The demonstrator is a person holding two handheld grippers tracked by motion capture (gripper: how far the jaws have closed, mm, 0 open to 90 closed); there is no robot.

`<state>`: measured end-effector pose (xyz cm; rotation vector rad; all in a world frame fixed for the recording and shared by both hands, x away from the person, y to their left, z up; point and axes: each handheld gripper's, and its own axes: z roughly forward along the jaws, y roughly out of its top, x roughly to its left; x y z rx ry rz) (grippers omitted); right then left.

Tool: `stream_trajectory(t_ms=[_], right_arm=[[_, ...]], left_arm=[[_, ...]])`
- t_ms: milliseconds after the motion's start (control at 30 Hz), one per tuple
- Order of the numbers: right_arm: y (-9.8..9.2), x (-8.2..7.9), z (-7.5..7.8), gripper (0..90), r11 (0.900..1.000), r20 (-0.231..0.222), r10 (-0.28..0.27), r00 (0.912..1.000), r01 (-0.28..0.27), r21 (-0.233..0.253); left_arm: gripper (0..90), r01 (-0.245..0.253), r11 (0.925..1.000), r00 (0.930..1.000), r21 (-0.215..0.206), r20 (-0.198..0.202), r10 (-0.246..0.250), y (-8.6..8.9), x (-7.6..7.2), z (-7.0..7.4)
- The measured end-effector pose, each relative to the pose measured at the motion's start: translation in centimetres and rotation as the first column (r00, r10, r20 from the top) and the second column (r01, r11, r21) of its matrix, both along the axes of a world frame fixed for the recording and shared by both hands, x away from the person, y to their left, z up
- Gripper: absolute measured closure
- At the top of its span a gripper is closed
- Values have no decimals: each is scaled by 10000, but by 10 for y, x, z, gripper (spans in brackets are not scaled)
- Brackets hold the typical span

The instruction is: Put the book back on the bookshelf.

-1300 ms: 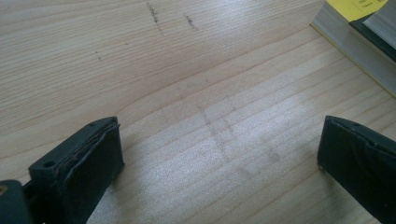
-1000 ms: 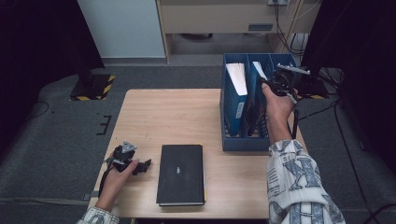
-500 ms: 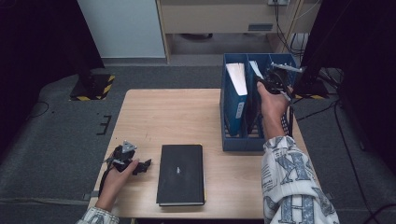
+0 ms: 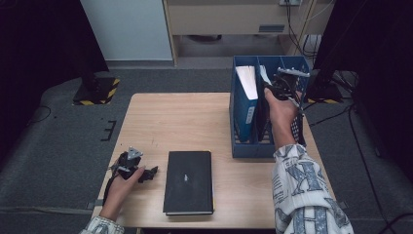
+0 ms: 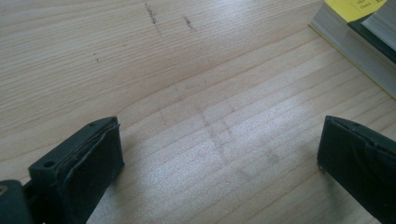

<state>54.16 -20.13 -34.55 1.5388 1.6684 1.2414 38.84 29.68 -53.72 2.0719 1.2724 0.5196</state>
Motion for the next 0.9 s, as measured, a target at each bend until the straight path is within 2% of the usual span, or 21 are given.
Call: stream_trajectory(t_ms=[200, 300, 400, 500, 733, 900], right_arm=[[-2, -1, 0, 679, 9996, 23, 38, 10000, -39, 287], [-2, -3, 3, 651, 9981, 191, 118, 9997, -130, 600], [-2, -6, 9, 584, 9984, 383, 225, 9990, -244, 511], [-4, -10, 12, 519, 9975, 370, 328, 9988, -350, 610], [-11, -22, 18, 462, 9977, 513, 511, 9974, -532, 412], [-12, -29, 19, 389, 9965, 602, 741, 9954, -763, 349]], left_arm=[[0, 2, 10000, 10000, 1, -4, -2, 0, 0, 0], [0, 7, 10000, 10000, 1, -4, -7, 0, 0, 0], [0, -3, 10000, 10000, -4, -1, 3, 0, 0, 0], [0, -4, 10000, 10000, -5, -1, 4, 0, 0, 0], [0, 5, 10000, 10000, 13, -12, -5, -1, 0, 0], [0, -10, 10000, 10000, -14, -1, 10, -1, 0, 0]])
